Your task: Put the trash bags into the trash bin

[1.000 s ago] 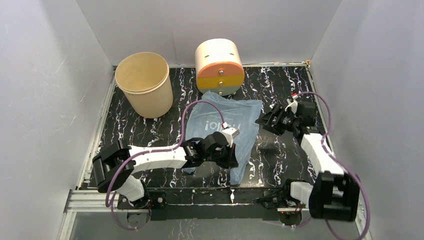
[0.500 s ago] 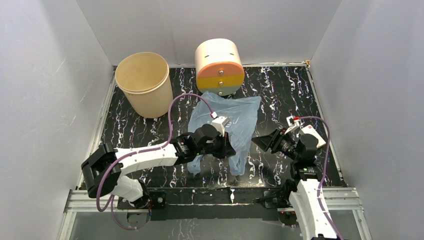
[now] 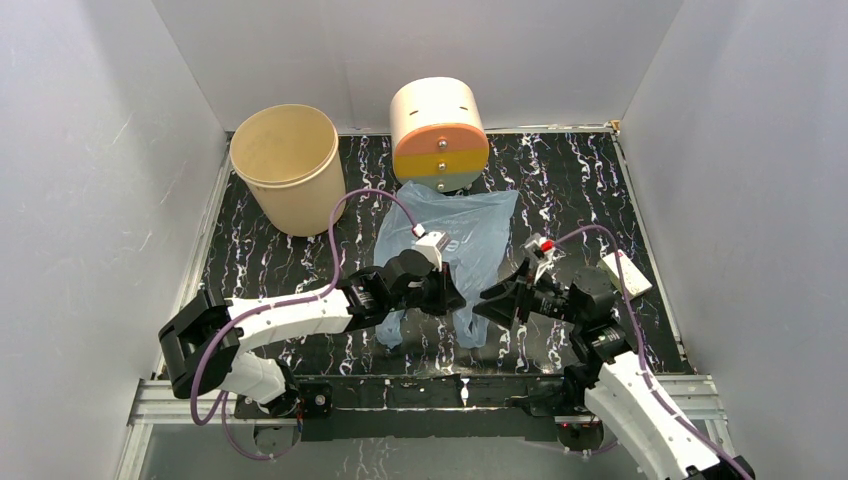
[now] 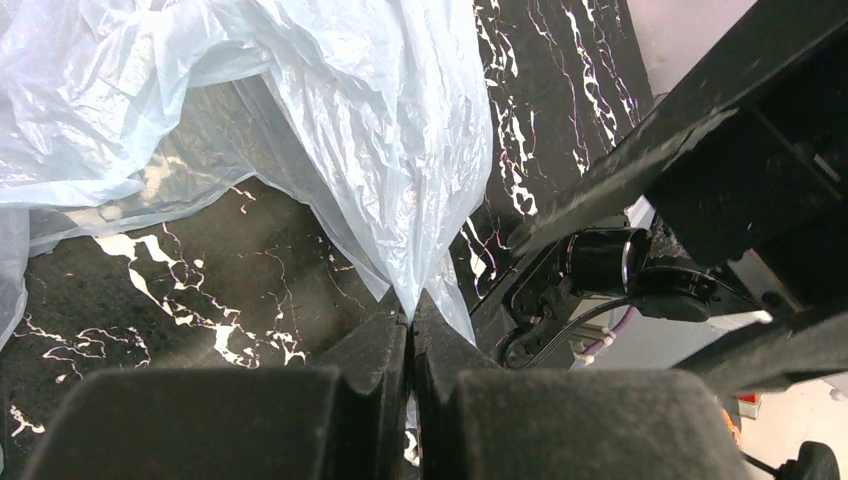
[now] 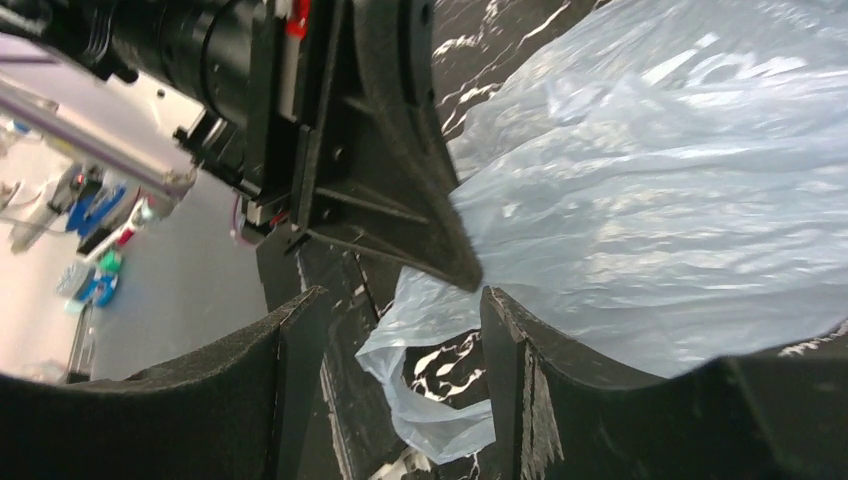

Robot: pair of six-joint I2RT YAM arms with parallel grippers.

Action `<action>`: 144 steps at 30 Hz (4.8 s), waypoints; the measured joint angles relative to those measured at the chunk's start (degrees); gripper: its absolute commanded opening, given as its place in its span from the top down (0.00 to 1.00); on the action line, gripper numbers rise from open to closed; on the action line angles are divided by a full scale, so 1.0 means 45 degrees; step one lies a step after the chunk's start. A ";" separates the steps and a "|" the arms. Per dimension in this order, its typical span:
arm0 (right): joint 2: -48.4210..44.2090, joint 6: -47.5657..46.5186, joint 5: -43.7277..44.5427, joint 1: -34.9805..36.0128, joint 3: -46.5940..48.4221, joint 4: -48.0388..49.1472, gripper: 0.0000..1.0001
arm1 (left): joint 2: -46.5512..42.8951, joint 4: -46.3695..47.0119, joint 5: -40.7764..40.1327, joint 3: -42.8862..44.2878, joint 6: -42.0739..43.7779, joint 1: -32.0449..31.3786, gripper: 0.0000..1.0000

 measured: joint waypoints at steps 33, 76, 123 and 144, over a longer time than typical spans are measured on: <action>0.2239 -0.2803 0.4784 0.5353 0.0933 -0.1535 0.39 | -0.0583 0.0369 -0.0126 -0.0588 -0.0534 0.0330 1.00; 0.2856 -0.0335 1.2585 0.6577 0.0680 -0.1307 1.00 | -0.5353 -0.4969 -0.3944 -0.1360 -0.0554 0.0539 0.17; 0.8835 0.5357 0.5945 0.6144 0.3002 0.2443 0.39 | -0.5387 0.2463 -0.1161 -0.6105 -0.3351 0.0903 1.00; 1.0783 0.8340 0.4187 0.5333 0.3254 0.3619 0.98 | -0.5450 0.2608 -0.0772 -0.5901 -0.2783 0.0928 1.00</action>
